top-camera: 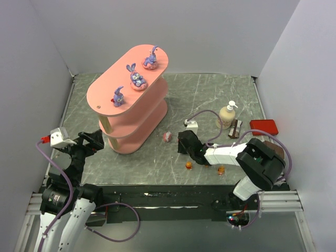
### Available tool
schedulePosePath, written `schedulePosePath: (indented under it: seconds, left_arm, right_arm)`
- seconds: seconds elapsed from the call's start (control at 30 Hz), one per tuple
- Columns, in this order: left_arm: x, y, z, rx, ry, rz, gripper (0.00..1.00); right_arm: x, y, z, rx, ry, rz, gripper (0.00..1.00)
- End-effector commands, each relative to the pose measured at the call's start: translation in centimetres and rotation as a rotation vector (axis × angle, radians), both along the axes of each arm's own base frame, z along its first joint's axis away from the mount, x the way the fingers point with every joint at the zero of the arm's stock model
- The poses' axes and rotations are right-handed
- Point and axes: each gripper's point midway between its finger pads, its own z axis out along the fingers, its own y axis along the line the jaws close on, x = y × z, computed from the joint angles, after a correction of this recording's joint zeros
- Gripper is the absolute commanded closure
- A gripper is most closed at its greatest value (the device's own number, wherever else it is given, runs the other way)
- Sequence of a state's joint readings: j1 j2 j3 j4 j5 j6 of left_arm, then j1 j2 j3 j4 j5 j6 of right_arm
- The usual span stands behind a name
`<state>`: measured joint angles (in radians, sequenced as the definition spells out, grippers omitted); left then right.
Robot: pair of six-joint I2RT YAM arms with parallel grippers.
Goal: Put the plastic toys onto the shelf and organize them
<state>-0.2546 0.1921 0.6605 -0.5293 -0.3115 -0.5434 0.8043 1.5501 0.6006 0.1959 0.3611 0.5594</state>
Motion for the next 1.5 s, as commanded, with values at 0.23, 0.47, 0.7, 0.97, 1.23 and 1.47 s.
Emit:
schedulePosePath:
  seconds: [0.23,0.47,0.7,0.97,1.23,1.47]
  left_arm:
    - [-0.3,0.0,0.9,-0.006,-0.033,-0.005,0.04]
    - [-0.3,0.1,0.9,-0.005,-0.032,-0.002,0.04]
    - [-0.3,0.0,0.9,-0.006,-0.033,-0.003,0.04]
    - [-0.2,0.0,0.9,-0.004,-0.032,-0.005,0.04]
    - [-0.2,0.0,0.9,-0.001,-0.033,-0.008,0.04]
    - [-0.3,-0.1,1.0,0.0,-0.036,-0.01,0.04]
  right_arm:
    - [-1.2,-1.3,-3.6,-0.058,0.069,-0.005,0.79]
    - [-1.7,-2.1,-3.0,-0.059,0.061,-0.056,0.66]
    - [-2.0,-2.9,-2.0,-0.081,0.056,-0.116,0.2]
    - [0.4,-2.3,-1.9,-0.147,0.052,-0.16,0.09]
    - [2.1,-2.4,-2.2,-0.179,0.067,-0.23,0.09]
    - [2.6,-1.7,-2.4,-0.146,0.062,-0.232,0.16]
